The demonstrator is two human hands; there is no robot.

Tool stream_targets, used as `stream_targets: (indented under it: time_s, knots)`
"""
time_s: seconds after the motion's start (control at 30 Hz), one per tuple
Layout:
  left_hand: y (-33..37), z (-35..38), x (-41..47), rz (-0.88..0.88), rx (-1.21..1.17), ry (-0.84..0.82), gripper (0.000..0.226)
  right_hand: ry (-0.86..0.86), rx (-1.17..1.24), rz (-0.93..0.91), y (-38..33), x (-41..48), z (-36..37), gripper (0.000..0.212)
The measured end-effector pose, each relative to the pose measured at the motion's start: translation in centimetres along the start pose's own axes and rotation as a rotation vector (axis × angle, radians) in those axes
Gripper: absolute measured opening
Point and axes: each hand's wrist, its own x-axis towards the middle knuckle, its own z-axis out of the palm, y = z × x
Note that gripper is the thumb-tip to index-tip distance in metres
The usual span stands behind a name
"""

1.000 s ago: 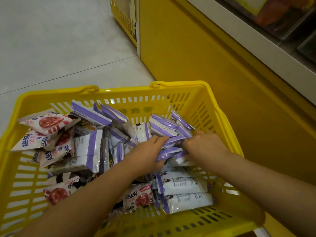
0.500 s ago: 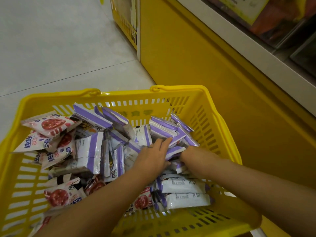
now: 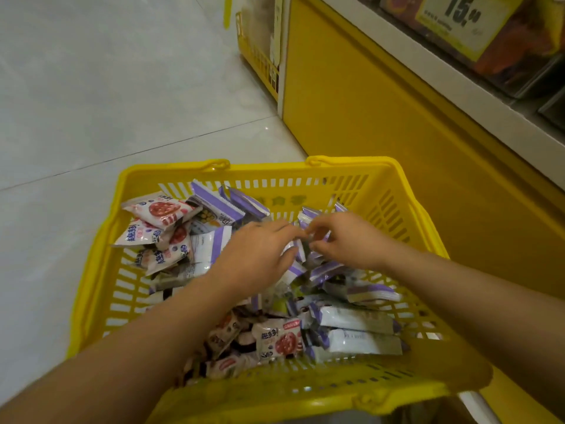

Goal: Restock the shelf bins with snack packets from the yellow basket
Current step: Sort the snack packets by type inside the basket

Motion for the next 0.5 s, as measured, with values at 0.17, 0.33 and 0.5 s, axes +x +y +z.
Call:
stream_targets:
  time_s: [0.17,0.33,0.5]
  knots:
    - [-2.2,-4.8,-2.5,-0.033,0.154,0.116,0.022,0.194,0.098,-0.069,-4.4,3.9,0.7,0.058]
    - [-5.5,-6.7,-5.1,-0.203,0.329,0.147,0.026,0.101,-0.054,-0.119,-7.7,7.4,1.1,0.065]
    - [-8.5,-8.2,-6.1,-0.214,0.433,-0.094,0.044,-0.005,-0.099,-0.058,-10.6,9.8,0.8,0.058]
